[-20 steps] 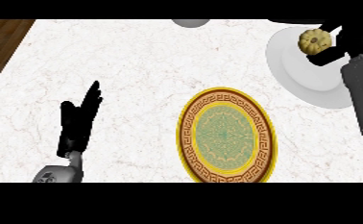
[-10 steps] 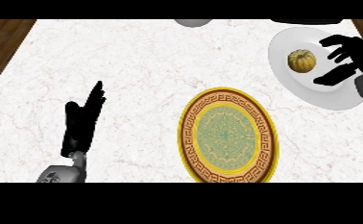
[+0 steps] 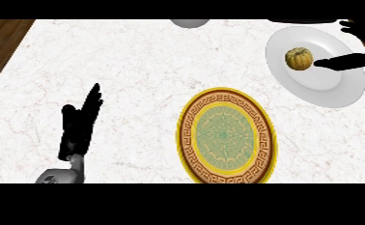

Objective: Pick the squash from the plate and place it in the plate

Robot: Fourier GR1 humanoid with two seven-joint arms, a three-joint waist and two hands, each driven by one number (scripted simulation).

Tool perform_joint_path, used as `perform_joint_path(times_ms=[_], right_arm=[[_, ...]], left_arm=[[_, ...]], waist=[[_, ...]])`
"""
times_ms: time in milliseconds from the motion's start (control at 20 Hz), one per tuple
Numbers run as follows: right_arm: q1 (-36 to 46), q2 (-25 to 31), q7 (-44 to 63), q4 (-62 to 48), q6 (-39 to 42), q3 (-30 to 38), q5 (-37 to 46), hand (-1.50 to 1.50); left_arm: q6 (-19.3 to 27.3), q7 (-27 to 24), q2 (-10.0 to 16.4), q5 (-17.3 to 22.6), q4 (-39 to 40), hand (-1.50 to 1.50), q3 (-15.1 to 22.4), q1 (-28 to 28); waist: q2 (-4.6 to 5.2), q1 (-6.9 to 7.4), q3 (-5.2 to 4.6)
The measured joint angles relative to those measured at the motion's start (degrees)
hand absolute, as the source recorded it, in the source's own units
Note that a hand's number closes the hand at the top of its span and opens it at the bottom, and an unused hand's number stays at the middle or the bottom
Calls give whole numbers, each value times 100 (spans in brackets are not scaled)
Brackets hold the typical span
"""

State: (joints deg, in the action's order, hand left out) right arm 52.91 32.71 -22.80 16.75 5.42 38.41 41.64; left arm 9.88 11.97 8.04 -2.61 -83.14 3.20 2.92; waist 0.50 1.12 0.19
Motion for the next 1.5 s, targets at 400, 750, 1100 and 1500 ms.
perform_joint_path(times_ms=[400,750,1100,1500], right_arm=[[-353,454,-640,-296,884,707,-922,-150],[-602,472,-1186,-361,1192,653,-1135,-150],[-677,315,-1325,-371,928,474,-1212,-150],[-737,268,-1193,-435,395,275,-1195,-150]], left_arm=[[-6,14,-45,-31,1,0,3,9],[-30,62,-86,-58,-46,0,3,4],[-54,76,-84,-119,-23,0,-36,59],[-58,195,-136,-168,-140,0,-18,57]], waist=[[17,35,-2],[22,64,-2],[16,60,-4],[25,82,-1]])
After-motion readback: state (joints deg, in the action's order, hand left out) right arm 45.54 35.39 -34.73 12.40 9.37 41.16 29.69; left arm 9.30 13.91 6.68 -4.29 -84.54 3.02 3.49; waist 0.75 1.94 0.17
